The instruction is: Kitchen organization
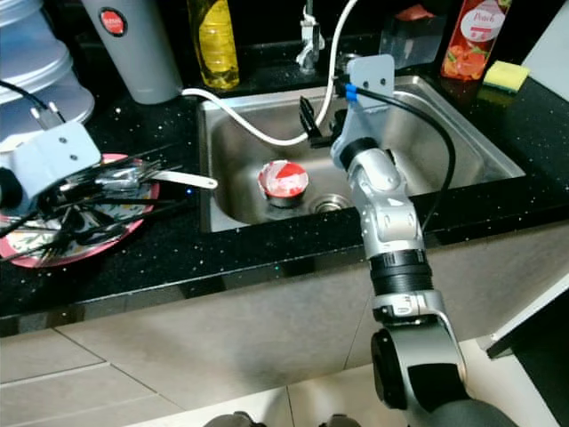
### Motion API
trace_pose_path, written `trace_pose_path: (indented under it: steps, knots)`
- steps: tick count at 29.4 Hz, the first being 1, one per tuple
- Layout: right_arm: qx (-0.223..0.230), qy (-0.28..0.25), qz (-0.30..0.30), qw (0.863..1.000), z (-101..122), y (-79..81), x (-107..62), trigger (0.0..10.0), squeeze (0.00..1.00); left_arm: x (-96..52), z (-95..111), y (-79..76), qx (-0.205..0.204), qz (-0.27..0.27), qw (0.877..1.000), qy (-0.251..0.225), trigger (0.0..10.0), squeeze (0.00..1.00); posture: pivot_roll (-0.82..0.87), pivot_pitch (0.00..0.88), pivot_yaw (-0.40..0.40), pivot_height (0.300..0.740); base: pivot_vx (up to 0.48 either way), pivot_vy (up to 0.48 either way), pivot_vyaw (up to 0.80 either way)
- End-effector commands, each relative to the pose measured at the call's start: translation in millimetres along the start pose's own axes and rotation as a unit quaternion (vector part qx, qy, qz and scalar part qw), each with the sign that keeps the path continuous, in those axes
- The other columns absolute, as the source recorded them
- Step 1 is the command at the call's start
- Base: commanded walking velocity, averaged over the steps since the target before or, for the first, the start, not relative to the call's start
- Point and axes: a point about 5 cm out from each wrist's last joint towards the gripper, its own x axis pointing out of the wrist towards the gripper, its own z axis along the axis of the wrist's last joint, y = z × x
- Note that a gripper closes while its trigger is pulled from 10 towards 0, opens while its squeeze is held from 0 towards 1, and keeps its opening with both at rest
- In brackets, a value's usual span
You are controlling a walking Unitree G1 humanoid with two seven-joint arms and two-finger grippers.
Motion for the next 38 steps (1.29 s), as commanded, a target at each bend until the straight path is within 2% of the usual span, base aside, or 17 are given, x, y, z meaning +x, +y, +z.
trace_pose_path:
  steps: [1,2,3,4,7,8,9,10,11,19,22,25,26,27,30,35,38]
  knots:
    - [-0.002,0.001,0.000,1.000,1,1.0,0.1,10.0,0.00,11.5,-12,-12.9,-0.001,-0.019,0.999,0.029,7.5,0.00,0.12,0.005,0.053,0.740,0.000,0.000,0.00]
    - [-0.003,0.001,-0.001,1.000,1,0.8,-0.2,10.0,0.00,13.2,-16,-13.5,0.000,-0.015,0.999,0.038,6.3,0.00,0.12,0.005,0.053,0.740,0.000,0.000,0.00]
    - [-0.003,0.001,-0.001,1.000,1,0.8,-0.2,10.0,0.00,13.2,-16,-13.5,0.000,-0.015,0.999,0.038,6.3,0.00,0.12,0.005,0.053,0.740,0.000,0.000,0.00]
    - [-0.003,0.001,-0.001,1.000,1,0.2,-0.4,10.0,0.00,15.0,-18,-14.5,-0.001,-0.014,0.999,0.042,4.9,0.00,0.12,0.005,0.054,0.740,0.000,0.000,0.00]
    - [-0.004,0.001,-0.003,1.000,1,-0.9,-0.8,10.0,0.00,17.4,-20,-16.3,-0.003,-0.013,0.999,0.047,3.6,0.00,0.12,0.005,0.053,0.740,0.000,0.000,0.00]
    - [-0.005,0.001,-0.003,1.000,2,-1.4,-0.7,10.0,0.00,18.8,-22,-18.2,-0.006,-0.016,0.999,0.048,2.8,0.00,0.11,0.003,0.053,0.740,0.000,0.000,0.00]
    - [-0.005,0.001,-0.003,1.000,2,-1.7,-0.7,10.0,0.00,20.5,-23,-20.9,-0.013,-0.021,0.999,0.049,1.2,0.00,0.11,0.003,0.052,0.740,0.000,0.000,0.00]
    - [-0.005,0.001,-0.003,1.000,2,-1.7,-0.7,10.0,0.00,20.5,-23,-20.9,-0.013,-0.021,0.999,0.049,1.2,0.00,0.11,0.003,0.052,0.740,0.000,0.000,0.00]
    - [-0.005,0.000,-0.003,1.000,2,-1.8,-0.5,10.0,0.00,22.3,-25,-23.5,-0.017,-0.024,0.998,0.049,0.0,0.00,0.11,0.000,0.051,0.740,0.000,0.000,0.00]
    - [-0.006,-0.001,-0.001,1.000,3,-1.4,0.2,10.0,0.00,27.4,-27,-30.8,-0.025,-0.011,0.999,0.046,0.0,0.00,0.11,0.000,0.043,0.740,0.000,0.000,0.00]
    - [-0.006,-0.001,0.000,1.000,3,-1.2,0.3,10.0,0.00,26.7,-21,-25.6,-0.025,0.018,0.999,0.029,0.0,0.00,0.11,0.000,0.040,0.740,0.000,0.000,0.00]
    - [-0.006,-0.001,0.004,1.000,3,0.5,1.4,10.0,0.00,20.2,5,-3.9,-0.040,0.085,0.995,-0.028,0.0,0.00,0.11,0.000,0.033,0.740,0.000,0.000,0.00]
    - [-0.006,-0.001,0.004,1.000,3,0.5,1.4,10.0,0.00,20.2,5,-3.9,-0.040,0.085,0.995,-0.028,0.0,0.00,0.11,0.000,0.033,0.740,0.000,0.000,0.00]
    - [-0.006,-0.001,0.005,1.000,4,1.0,1.7,10.0,0.00,18.2,11,1.0,-0.044,0.100,0.993,-0.036,10.0,0.00,0.11,0.000,0.033,0.740,0.000,0.000,0.00]
    - [-0.006,-0.002,0.006,1.000,4,1.5,2.0,10.0,0.00,16.2,17,6.6,-0.049,0.113,0.991,-0.046,10.0,0.00,0.11,0.000,0.031,0.740,0.000,0.000,0.00]
    - [-0.007,-0.002,0.010,1.000,4,2.3,2.8,10.0,0.00,8.1,52,25.1,-0.055,0.140,0.982,-0.110,10.0,0.00,0.11,0.000,0.025,0.740,0.000,0.000,0.00]
    - [-0.008,-0.003,0.010,1.000,5,1.6,3.4,10.0,0.00,9.4,92,37.6,-0.043,0.146,0.973,-0.173,10.0,0.00,0.11,0.000,0.027,0.740,0.000,0.000,0.00]
